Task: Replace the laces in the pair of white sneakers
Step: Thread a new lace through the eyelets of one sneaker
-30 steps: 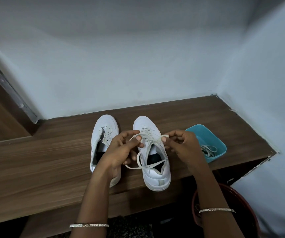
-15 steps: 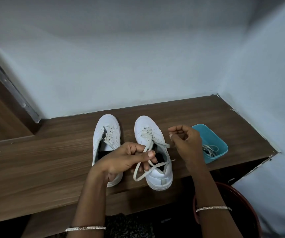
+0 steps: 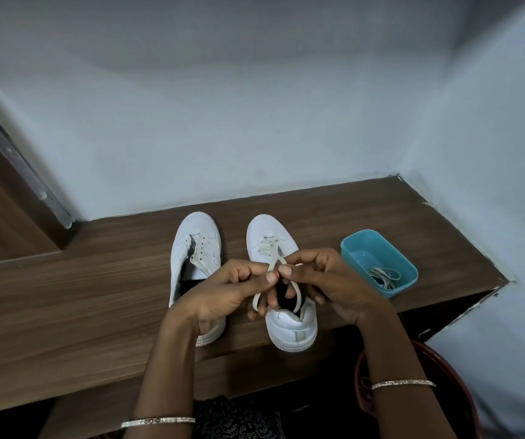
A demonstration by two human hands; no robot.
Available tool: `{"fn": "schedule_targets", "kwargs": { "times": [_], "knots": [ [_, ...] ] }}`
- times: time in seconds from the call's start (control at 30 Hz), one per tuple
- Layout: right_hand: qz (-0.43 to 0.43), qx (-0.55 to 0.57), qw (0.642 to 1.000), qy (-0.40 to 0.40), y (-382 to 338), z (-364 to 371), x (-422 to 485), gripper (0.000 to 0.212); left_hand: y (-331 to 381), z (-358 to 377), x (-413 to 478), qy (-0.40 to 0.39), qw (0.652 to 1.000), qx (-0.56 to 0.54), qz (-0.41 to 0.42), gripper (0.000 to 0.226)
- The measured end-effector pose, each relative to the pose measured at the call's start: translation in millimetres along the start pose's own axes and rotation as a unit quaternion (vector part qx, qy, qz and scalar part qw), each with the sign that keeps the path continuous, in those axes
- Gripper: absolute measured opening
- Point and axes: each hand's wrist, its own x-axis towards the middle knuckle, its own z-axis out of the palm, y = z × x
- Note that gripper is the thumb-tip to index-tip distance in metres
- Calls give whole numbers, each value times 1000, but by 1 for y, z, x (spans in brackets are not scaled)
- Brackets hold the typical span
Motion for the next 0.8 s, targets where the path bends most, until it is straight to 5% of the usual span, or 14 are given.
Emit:
{"fn": "schedule_targets", "kwargs": {
  "times": [0.2, 0.37, 0.47, 0.6, 0.7, 0.8],
  "knots": [
    [-5, 25, 987, 159, 7, -18, 1, 20, -14, -6, 7, 212, 974, 69, -37, 26],
    [-8, -157, 933, 325, 22, -33, 5, 13, -29, -4, 21, 372, 863, 339, 48, 20],
    [-16, -232, 909, 346, 30, -36, 9, 12, -32, -2, 31, 427, 809, 391, 107, 16],
    [-78, -240, 878, 406, 29, -29, 11, 8, -36, -2, 34, 462, 797, 363, 139, 28],
    [-89, -251, 873, 409, 30, -31, 11, 7, -40, 1, 37, 466, 767, 431, 98, 42],
    [-38, -338, 885, 319, 34, -35, 9, 5, -41, 3, 36, 471, 730, 496, 10, 46]
  ]
}}
